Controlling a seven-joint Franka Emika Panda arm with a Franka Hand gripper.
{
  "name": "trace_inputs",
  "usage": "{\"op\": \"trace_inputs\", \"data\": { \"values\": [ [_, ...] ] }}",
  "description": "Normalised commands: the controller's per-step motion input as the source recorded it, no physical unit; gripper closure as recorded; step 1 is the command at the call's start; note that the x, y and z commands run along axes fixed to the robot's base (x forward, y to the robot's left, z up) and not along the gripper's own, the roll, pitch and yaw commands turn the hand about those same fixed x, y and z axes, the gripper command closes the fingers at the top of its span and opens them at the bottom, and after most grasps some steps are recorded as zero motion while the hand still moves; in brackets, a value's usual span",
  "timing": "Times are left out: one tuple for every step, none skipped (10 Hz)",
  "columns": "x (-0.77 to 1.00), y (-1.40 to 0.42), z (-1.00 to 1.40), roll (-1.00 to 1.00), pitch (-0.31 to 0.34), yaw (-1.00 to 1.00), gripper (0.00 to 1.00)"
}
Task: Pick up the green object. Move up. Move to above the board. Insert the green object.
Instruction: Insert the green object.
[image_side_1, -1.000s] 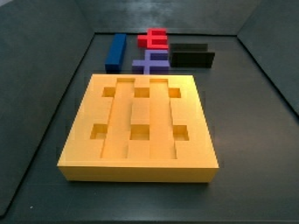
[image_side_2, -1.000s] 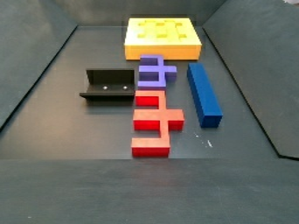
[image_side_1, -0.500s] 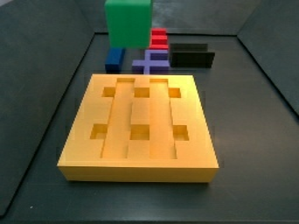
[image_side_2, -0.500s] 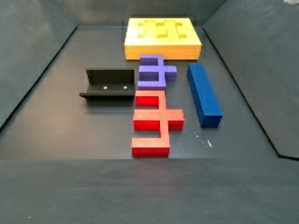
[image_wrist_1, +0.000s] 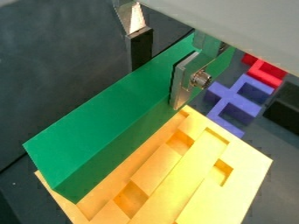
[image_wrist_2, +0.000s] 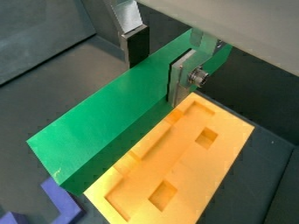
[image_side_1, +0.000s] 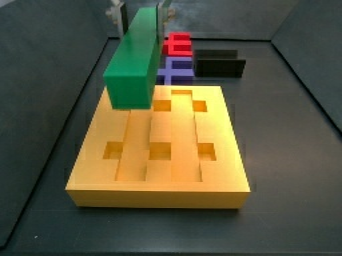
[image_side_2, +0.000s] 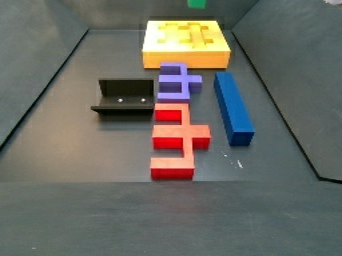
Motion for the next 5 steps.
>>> {"op": "trace_inputs", "data": {
  "values": [
    [-0.17,0.00,-0.74,0.29,-0.129,0.05,1.00],
    [-0.13,0.00,-0.73,0.29,-0.119,0.09,1.00],
    [0.00,-0.09,-0.79,0.30,0.000,0.01,1.00],
    [0.02,-0.16,-0.82,0.26,0.000,0.00,1.00],
    [0.03,-0.01,-0.67,0.03,-0.034,0.00,1.00]
  ]
}}
